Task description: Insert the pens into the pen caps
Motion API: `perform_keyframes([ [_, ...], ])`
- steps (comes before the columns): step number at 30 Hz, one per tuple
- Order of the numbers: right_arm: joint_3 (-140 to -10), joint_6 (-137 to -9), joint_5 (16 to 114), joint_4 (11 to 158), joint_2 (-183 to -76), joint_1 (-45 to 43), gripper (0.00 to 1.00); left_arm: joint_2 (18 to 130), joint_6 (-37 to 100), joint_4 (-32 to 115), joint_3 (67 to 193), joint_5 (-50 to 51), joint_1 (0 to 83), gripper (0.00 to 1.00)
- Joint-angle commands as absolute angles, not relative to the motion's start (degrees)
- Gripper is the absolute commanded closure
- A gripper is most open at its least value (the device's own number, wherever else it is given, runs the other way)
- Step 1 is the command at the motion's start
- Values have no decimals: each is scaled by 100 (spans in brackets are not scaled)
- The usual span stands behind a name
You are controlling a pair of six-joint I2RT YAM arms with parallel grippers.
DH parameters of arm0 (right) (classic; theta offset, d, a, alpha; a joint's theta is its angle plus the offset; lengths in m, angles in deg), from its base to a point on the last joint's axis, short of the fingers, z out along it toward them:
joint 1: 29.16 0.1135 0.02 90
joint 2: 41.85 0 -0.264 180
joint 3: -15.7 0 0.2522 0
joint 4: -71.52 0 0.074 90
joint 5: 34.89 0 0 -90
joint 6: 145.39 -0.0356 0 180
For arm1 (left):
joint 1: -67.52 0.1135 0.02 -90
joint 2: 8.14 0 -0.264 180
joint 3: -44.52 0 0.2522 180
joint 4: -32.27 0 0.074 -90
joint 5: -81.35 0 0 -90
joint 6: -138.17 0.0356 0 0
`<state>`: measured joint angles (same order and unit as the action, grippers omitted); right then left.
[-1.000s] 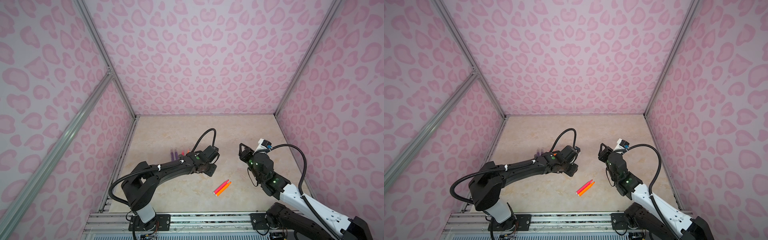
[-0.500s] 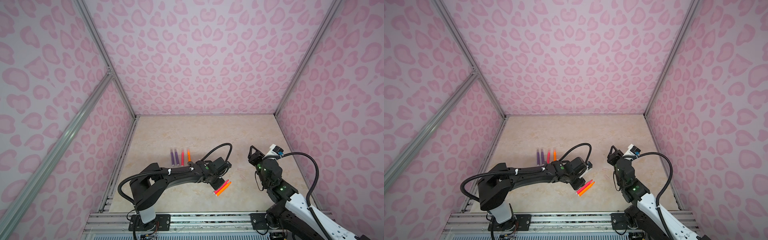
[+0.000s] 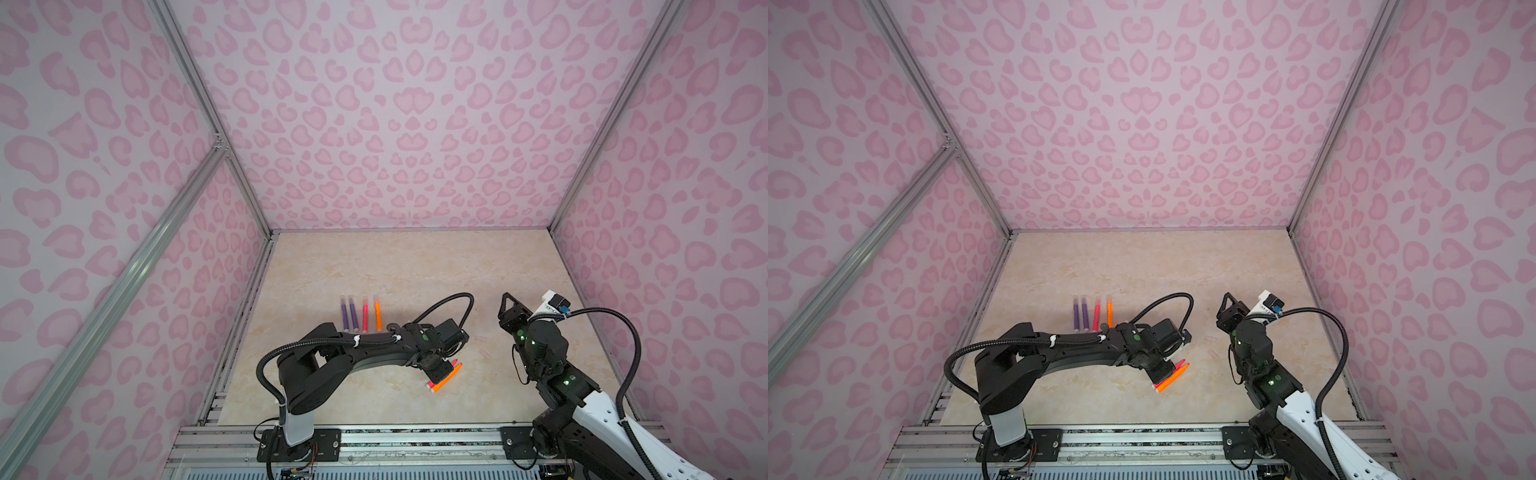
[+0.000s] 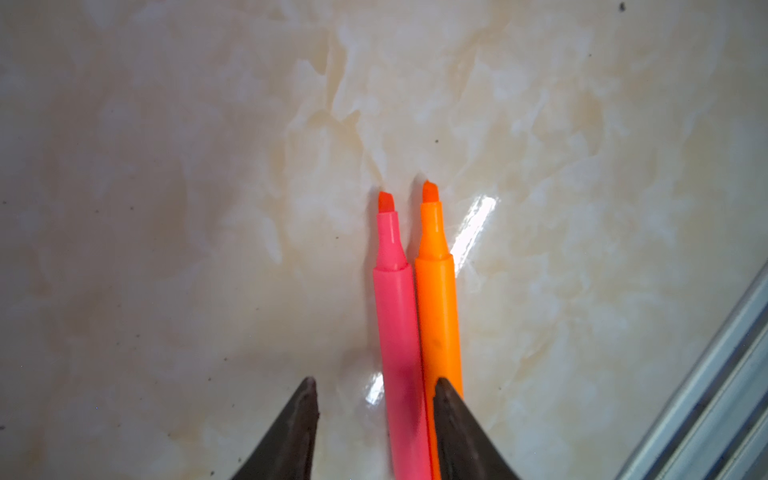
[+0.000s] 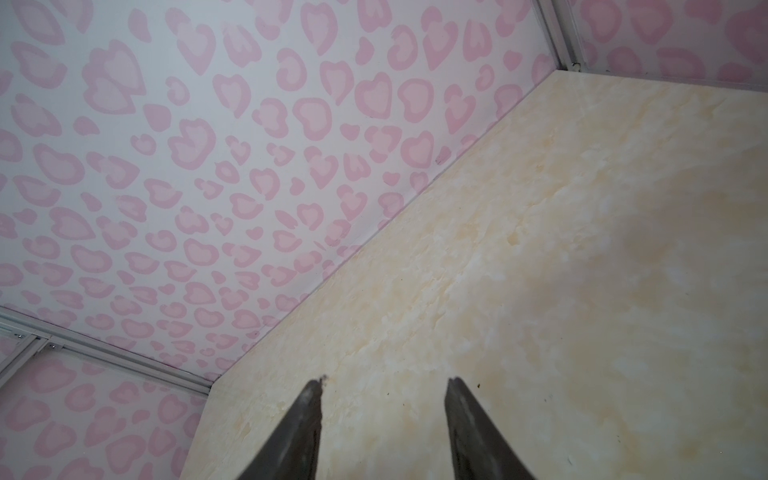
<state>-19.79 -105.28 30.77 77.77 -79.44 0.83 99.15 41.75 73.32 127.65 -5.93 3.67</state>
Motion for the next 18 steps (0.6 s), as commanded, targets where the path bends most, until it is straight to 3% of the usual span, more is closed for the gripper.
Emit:
perform_keyframes([
  [1,-1937,-10486,3087,7631,-7964,89,50,10050,4211,7489,12881,-783,361,53],
  [18,-1939,-10496,3094,7527,-8092,90,50,10276,4332,7764,13055,-900,240,55],
])
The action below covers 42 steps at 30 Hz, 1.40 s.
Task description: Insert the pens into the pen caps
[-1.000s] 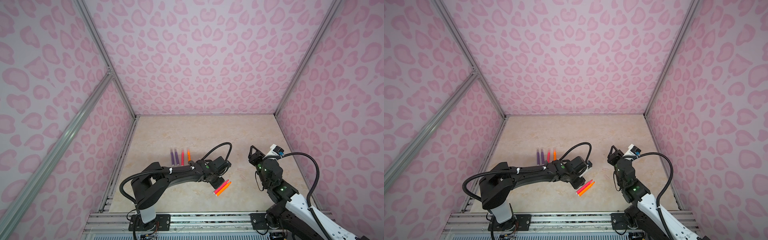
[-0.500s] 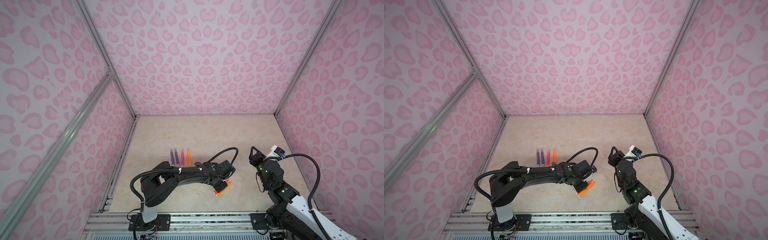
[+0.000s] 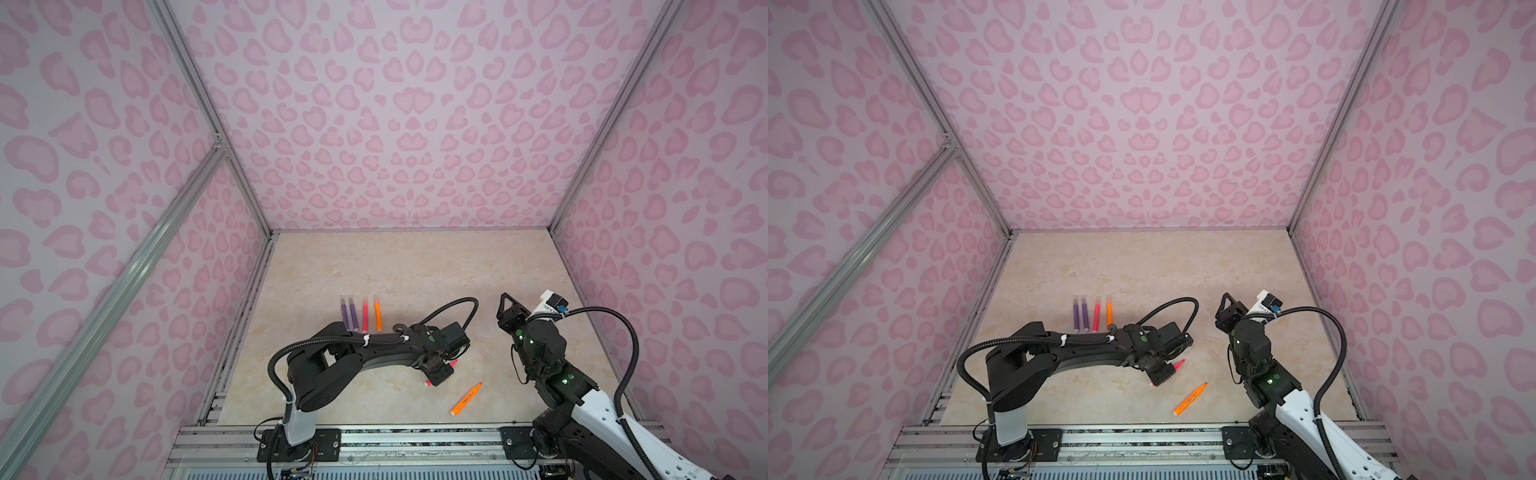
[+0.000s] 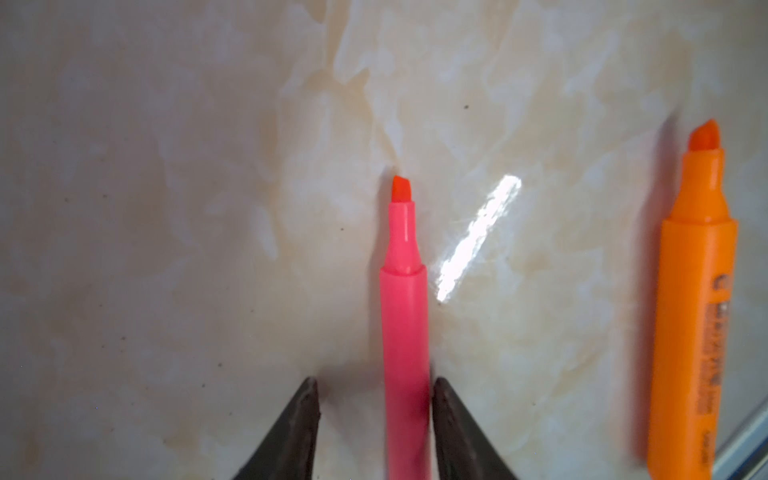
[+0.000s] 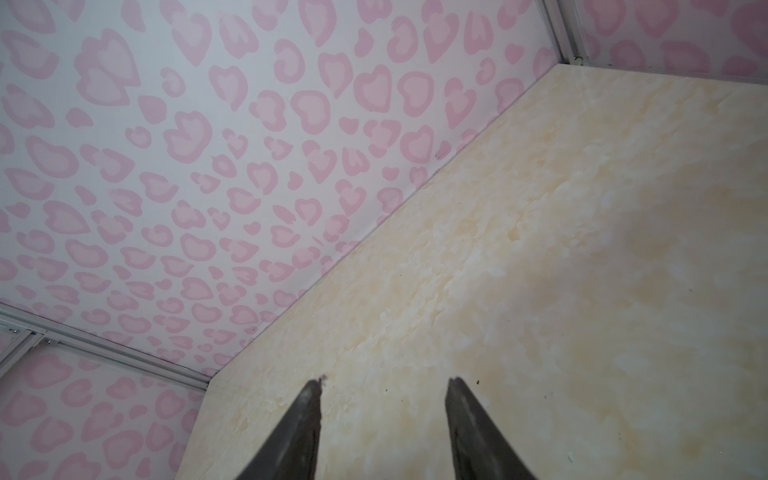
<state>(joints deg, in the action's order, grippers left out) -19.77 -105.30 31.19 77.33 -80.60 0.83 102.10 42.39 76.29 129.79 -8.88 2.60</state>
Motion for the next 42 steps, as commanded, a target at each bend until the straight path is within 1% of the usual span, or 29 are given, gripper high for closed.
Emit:
perform_keyframes([
  [1,-1948,-10504,3086,7534,-8105,90,50,10306,4335,7787,13068,-887,231,56],
  [3,-1952,-10500,3093,7526,-8154,90,50,10367,4348,7831,13117,-865,235,62],
  [4,-1954,-10505,3091,7510,-8184,86,50,10411,4349,7862,13146,-842,231,68],
  [7,-2012,-10505,3106,7547,-8280,82,50,10440,4336,7864,13177,-752,232,80],
  [10,-2039,-10505,3096,7598,-8315,83,50,10339,4296,7785,13133,-724,230,88],
  [14,-2025,-10514,3086,7596,-8308,83,50,10107,4201,7614,13016,-798,273,96],
  [20,-2056,-10512,3101,7636,-8331,82,50,9553,3927,7136,12653,-888,531,97],
  [26,-2088,-10512,3333,7419,-8553,81,50,8657,3453,6421,11990,-977,1029,97],
  [28,-2199,-10492,3463,7360,-8726,81,50,8259,3060,6106,11758,-1021,1311,97],
  [30,-2328,-10480,3586,7400,-8907,82,50,7950,2696,6130,11839,-986,1622,97],
  [34,-2508,-10461,3853,7412,-9255,85,51,7288,1954,6091,11937,-1330,2131,97],
  [36,-2639,-10416,4059,7450,-9334,81,51,6980,1943,5615,11613,-1588,2216,97],
  [38,-2746,-10248,4397,7532,-9369,85,51,6655,2329,4781,10908,-1917,2203,97],
  [39,-2743,-10191,4465,7480,-9402,113,51,6472,2483,4308,10426,-2232,2213,97],
  [40,-2735,-10129,4525,7377,-9467,146,51,6310,2331,4231,10152,-2623,2251,97],
  [42,-2752,-10096,4665,7240,-9625,176,51,6042,2246,4136,9846,-2477,2402,97],
])
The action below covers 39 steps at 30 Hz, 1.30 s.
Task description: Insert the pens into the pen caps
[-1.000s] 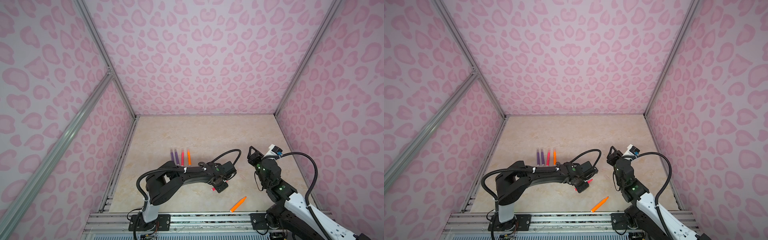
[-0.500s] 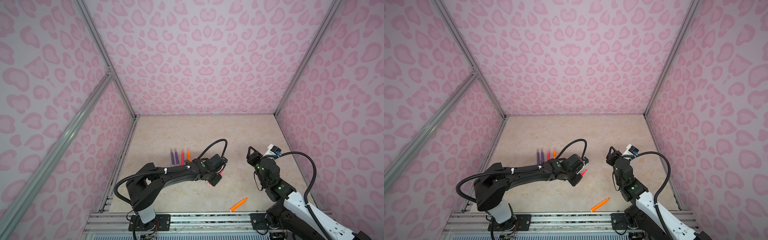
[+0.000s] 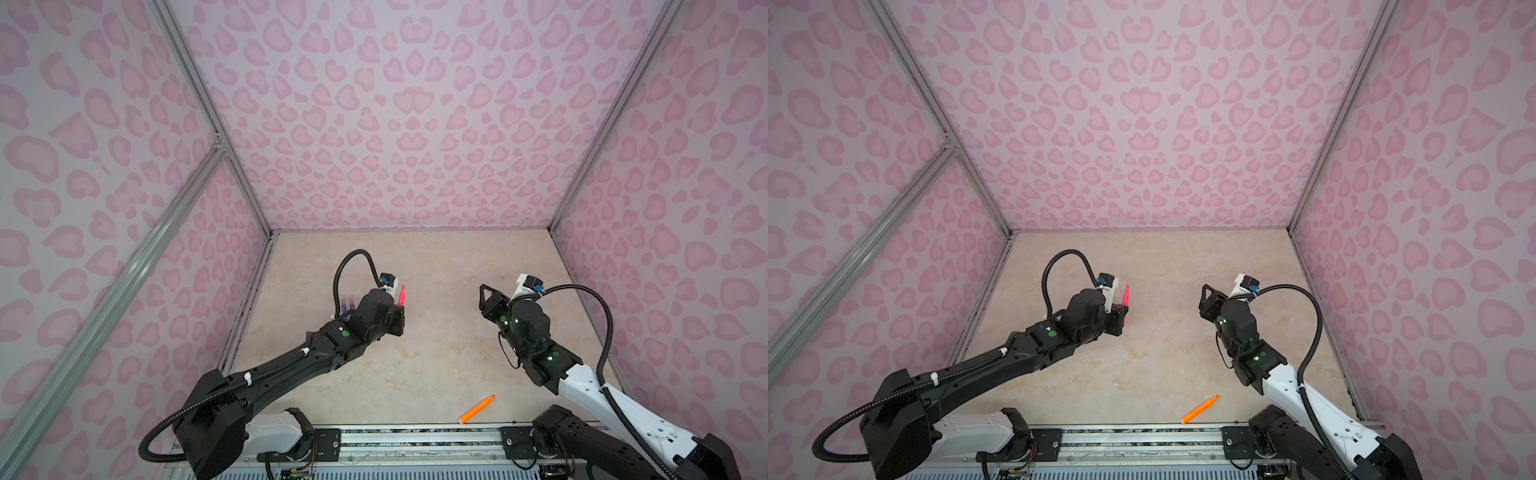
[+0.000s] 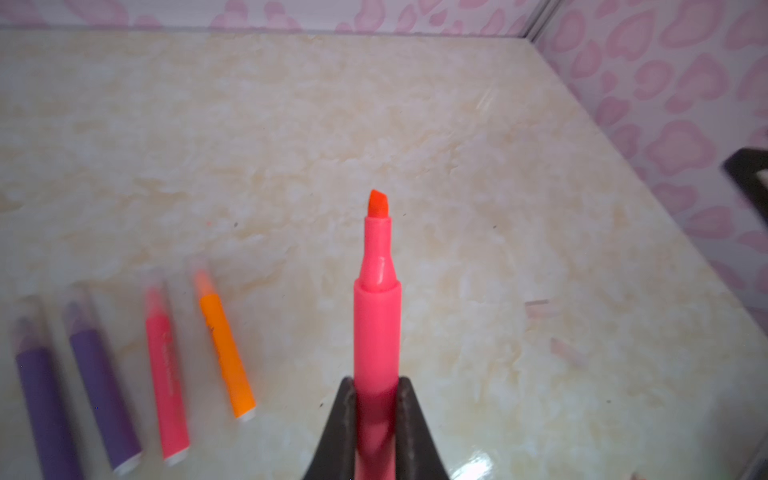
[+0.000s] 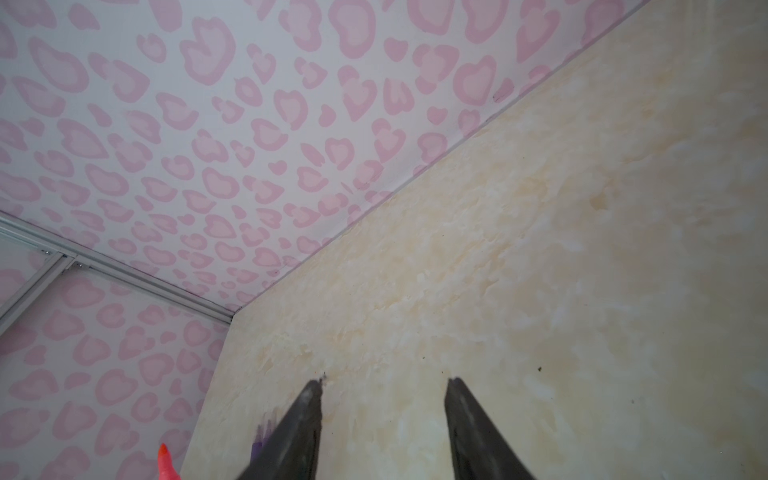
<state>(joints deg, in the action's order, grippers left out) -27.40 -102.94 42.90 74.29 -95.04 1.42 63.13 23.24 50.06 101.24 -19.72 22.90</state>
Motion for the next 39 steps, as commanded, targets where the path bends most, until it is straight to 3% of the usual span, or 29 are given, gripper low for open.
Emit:
perform_keyframes([
  [1,-2791,-10071,4751,7189,-9728,202,51,5899,2299,4008,9756,-2303,2419,97],
  [5,-3154,-9877,4811,7177,-10138,541,52,5481,2585,3872,9755,-1687,2388,97],
  [8,-3422,-9701,4575,7193,-10412,1003,54,5275,2577,3736,9543,-1832,2371,97],
  [19,-3602,-9410,4298,6630,-10858,2123,54,5523,2585,3585,9606,-1415,2364,97],
  [29,-3904,-9444,4623,6610,-11248,2387,55,5906,2784,3369,9843,-311,2262,97],
  [39,-3903,-9694,4590,6403,-11538,2562,62,6127,3114,3462,10058,-321,1867,97],
])
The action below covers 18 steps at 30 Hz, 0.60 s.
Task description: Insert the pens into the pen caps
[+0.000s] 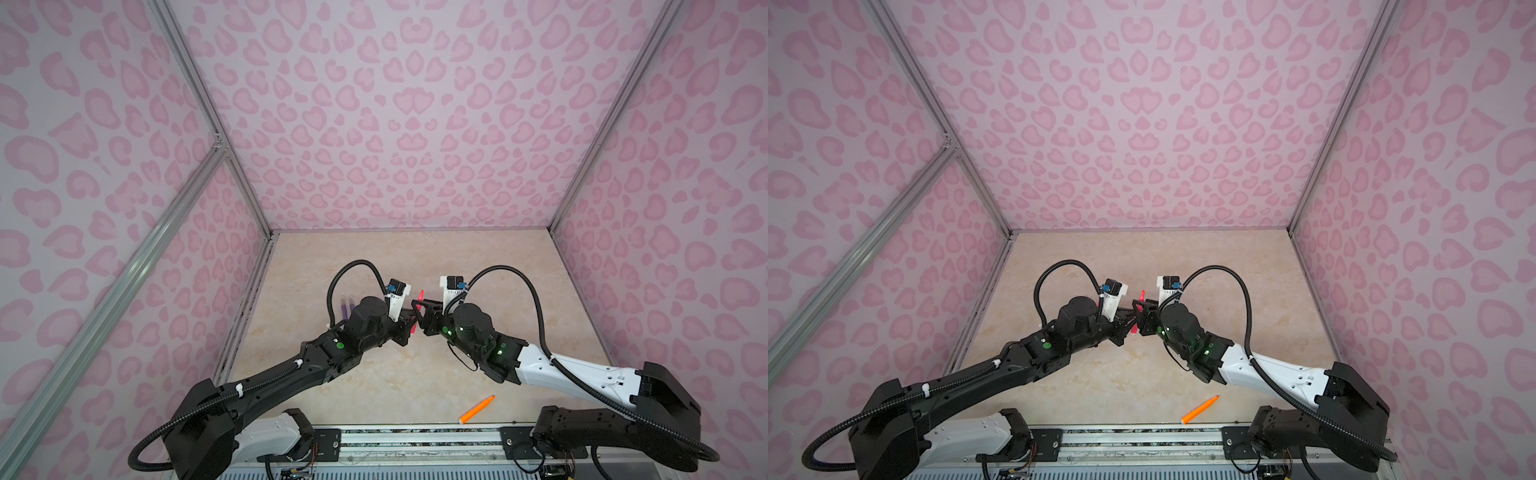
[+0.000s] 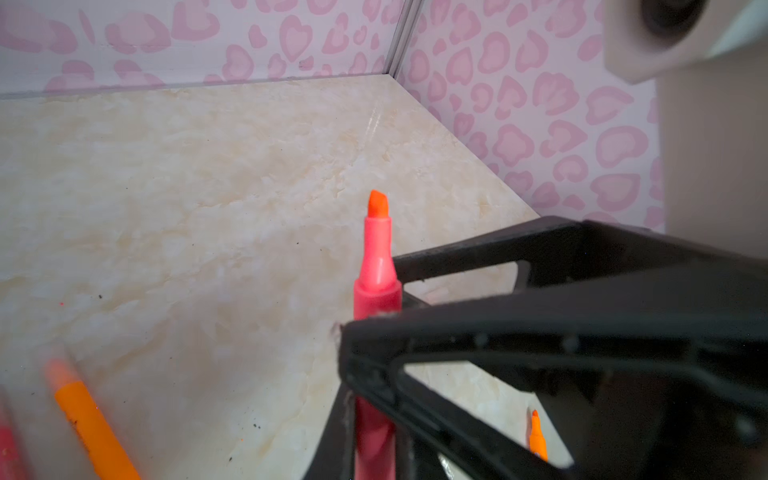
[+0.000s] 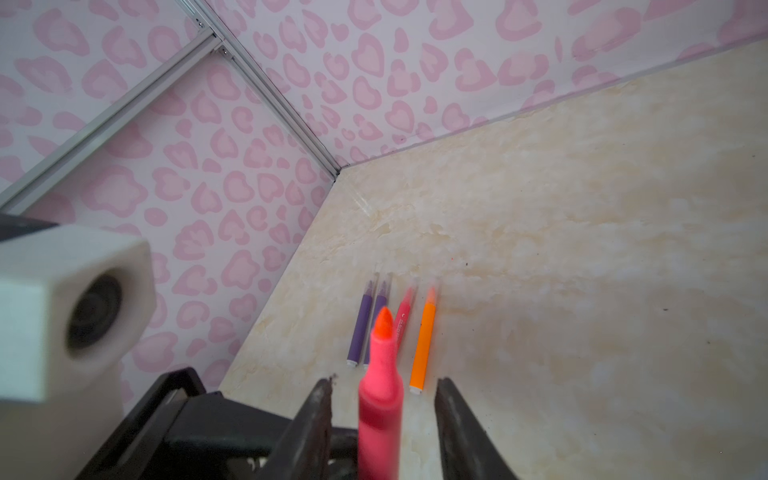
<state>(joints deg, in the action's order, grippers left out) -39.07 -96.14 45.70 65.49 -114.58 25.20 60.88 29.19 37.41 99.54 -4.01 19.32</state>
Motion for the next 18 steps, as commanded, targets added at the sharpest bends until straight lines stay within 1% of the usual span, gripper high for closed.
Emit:
perform_keyframes([
  [1,-3885,-9722,4599,6355,-11580,2565,65,6159,3142,3470,10080,-328,1841,97],
  [5,-3943,-9786,4620,6399,-11640,2564,72,6251,3173,3478,10155,-339,1770,97],
  [10,-3849,-9819,4490,6337,-11619,2566,76,6200,3182,3478,10098,-470,1749,97],
  [11,-3817,-9831,4430,6275,-11620,2561,78,6192,3182,3478,10102,-475,1745,97],
  [13,-3779,-9863,4328,6171,-11645,2568,87,6165,3182,3478,10105,-388,1743,97],
  [18,-3865,-9855,4336,6375,-11557,2576,95,5995,3191,3428,10002,-401,1728,97],
])
